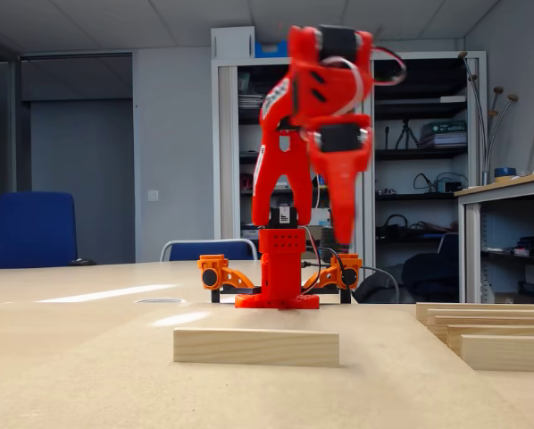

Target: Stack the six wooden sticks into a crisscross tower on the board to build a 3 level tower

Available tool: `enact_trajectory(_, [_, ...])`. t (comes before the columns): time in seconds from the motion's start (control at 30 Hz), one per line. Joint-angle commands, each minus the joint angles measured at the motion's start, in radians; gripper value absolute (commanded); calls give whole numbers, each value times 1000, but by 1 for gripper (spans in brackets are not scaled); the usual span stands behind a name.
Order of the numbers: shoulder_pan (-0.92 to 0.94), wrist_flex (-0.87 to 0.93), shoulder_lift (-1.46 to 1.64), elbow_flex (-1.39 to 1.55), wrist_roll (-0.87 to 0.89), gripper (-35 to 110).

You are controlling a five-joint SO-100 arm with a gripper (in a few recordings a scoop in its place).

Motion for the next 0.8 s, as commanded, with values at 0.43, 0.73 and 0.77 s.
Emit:
enact_trajectory(0.43, [-606, -147, 291, 353, 632, 27])
enact_trajectory(0.73, [-747, -295, 275, 448, 726, 27])
enact_trajectory(0.77, [-756, -307, 264, 449, 729, 27])
